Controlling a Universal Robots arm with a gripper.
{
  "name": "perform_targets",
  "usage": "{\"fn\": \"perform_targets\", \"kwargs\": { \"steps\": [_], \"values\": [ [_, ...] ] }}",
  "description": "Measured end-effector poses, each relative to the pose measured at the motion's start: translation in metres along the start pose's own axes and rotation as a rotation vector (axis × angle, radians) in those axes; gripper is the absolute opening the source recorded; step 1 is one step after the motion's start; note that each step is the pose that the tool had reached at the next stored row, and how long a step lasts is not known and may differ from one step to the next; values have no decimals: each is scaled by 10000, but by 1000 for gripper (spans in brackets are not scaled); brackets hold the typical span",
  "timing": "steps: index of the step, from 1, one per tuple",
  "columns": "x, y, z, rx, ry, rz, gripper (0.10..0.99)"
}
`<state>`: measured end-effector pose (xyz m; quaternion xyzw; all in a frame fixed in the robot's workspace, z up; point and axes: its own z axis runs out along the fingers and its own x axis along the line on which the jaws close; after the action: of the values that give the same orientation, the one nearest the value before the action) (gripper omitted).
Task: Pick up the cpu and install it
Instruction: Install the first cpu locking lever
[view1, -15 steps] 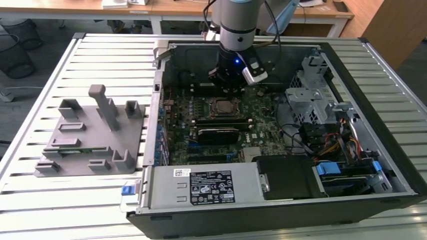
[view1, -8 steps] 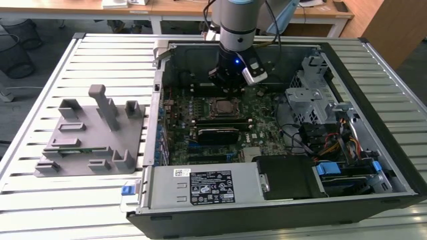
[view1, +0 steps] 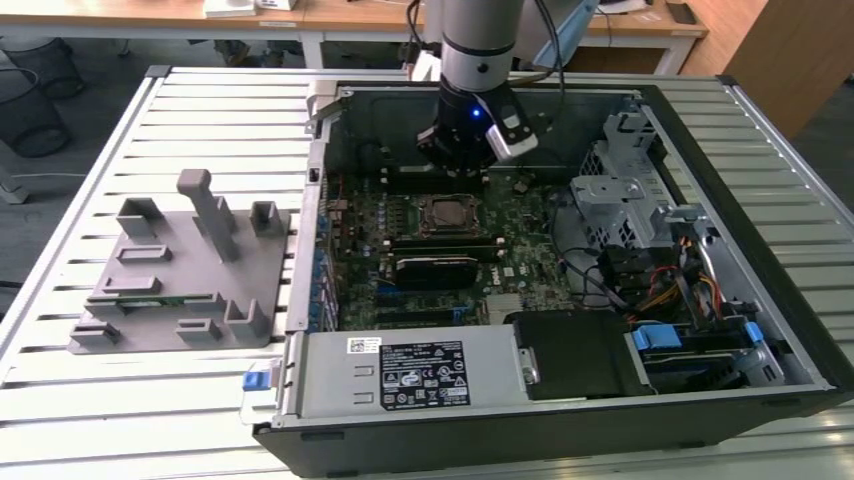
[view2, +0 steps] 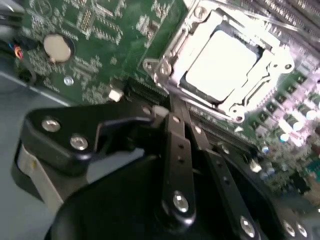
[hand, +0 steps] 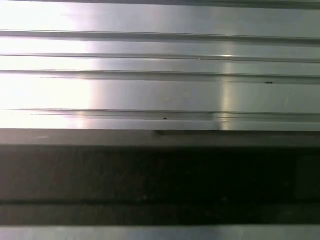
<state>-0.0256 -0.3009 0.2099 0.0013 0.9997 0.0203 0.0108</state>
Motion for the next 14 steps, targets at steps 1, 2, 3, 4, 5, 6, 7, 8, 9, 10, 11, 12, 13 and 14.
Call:
{"fn": "perform_targets", "kwargs": {
  "steps": [1,2,3,4,5,6,7,8,9,10,11,12,13,14],
  "values": [
    [0,-7,-1,1,0,1,110],
    [0,-15,-1,3,1,2,110],
    [0,-21,-1,2,1,2,110],
    [0,-26,-1,2,0,2,110],
    [0,-31,-2,2,1,2,110],
    [0,-34,-2,3,1,2,110],
    [0,-37,-2,2,0,3,110],
    [0,-39,-2,2,1,3,110],
    [0,-42,-2,3,1,2,110],
    [0,-44,-2,3,1,2,110],
    [0,-45,-2,2,0,2,110],
    [0,-47,-2,3,1,2,110],
    [0,-49,-2,3,1,2,110],
    [0,-51,-2,2,0,2,110]
  ]
}}
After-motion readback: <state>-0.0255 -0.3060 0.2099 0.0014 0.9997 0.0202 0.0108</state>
